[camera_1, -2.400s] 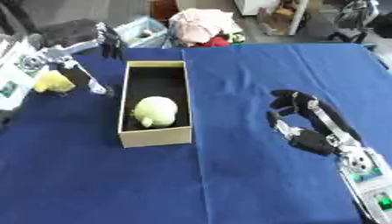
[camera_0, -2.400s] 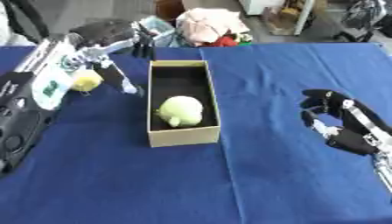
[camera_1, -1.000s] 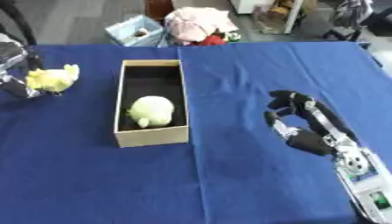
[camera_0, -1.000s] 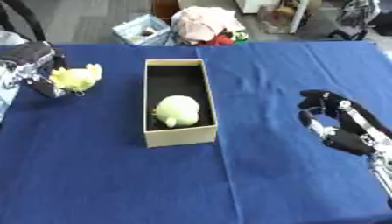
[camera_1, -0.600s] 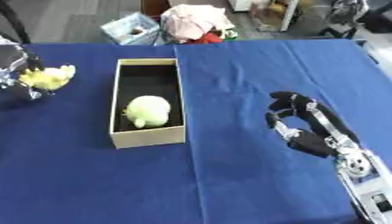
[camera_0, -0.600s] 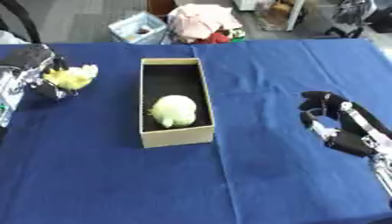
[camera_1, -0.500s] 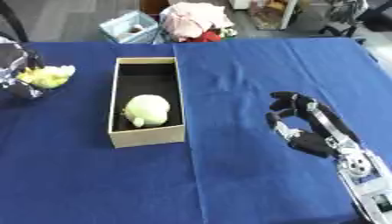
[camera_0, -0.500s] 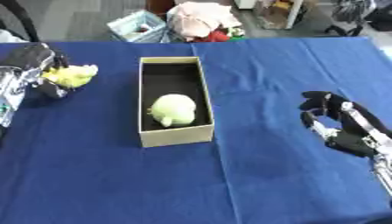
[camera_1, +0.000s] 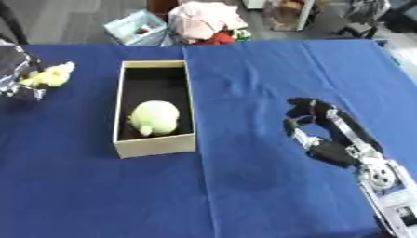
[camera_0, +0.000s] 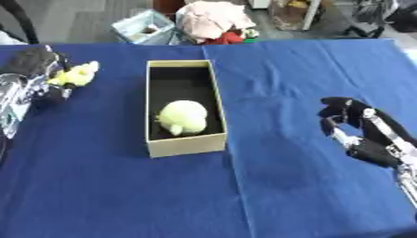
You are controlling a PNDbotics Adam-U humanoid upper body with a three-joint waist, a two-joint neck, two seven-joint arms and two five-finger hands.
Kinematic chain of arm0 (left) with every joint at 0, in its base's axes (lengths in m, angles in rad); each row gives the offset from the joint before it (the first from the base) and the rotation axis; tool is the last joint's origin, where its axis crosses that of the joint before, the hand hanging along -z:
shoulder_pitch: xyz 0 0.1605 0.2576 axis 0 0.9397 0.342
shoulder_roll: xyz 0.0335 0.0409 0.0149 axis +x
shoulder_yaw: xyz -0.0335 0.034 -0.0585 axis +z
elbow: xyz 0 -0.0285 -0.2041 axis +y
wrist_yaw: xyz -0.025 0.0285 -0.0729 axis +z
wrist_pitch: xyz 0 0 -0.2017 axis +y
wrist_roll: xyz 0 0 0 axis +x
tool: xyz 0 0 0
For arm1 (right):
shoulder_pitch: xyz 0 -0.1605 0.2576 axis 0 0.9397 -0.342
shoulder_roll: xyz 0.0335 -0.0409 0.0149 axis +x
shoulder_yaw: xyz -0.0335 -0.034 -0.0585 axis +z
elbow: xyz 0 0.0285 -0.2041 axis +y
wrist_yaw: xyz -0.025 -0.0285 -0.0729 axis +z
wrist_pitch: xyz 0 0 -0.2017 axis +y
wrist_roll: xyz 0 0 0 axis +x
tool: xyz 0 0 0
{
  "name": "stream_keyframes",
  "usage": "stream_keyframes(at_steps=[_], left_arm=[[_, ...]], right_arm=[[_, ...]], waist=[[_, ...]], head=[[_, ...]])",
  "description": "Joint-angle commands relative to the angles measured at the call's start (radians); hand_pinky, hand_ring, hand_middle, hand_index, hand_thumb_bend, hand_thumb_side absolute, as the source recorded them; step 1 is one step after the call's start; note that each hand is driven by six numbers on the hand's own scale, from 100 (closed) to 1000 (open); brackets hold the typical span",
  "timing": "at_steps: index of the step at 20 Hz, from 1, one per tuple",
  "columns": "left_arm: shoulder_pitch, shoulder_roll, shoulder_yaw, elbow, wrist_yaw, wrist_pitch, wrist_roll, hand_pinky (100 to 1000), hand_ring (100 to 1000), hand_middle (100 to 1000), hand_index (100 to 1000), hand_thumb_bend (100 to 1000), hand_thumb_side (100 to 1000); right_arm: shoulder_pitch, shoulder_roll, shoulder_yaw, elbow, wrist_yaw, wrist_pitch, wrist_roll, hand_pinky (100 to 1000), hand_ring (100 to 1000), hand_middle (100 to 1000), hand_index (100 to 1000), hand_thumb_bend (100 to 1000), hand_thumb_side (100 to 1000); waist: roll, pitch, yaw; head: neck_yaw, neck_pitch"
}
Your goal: Pick up objects on the table and place them in the box.
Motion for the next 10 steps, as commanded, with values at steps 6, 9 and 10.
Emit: stream_keyframes(at_steps=[6,9,10], left_arm=[[-0.043,0.027,-0.02,-0.129,0.082,-0.01,0.028,493,227,186,307,141,100],[-0.055,0.016,-0.059,-0.203,0.121,-0.042,-0.001,496,231,190,311,139,100],[-0.059,0.009,-0.073,-0.224,0.13,-0.053,-0.011,496,231,191,311,136,100]], right_arm=[[-0.011,-0.018,-0.011,-0.011,-0.004,-0.004,0.0,728,770,659,865,218,536],[-0.012,-0.015,-0.01,-0.012,-0.003,-0.005,0.002,727,770,659,865,218,535],[-0.012,-0.014,-0.009,-0.012,-0.003,-0.005,0.002,728,770,659,865,218,535]], waist=[[0.003,-0.025,0.002],[0.004,-0.027,0.001],[0.004,-0.028,0.001]], head=[[-0.002,-0.008],[-0.001,-0.009],[0.0,-0.009]])
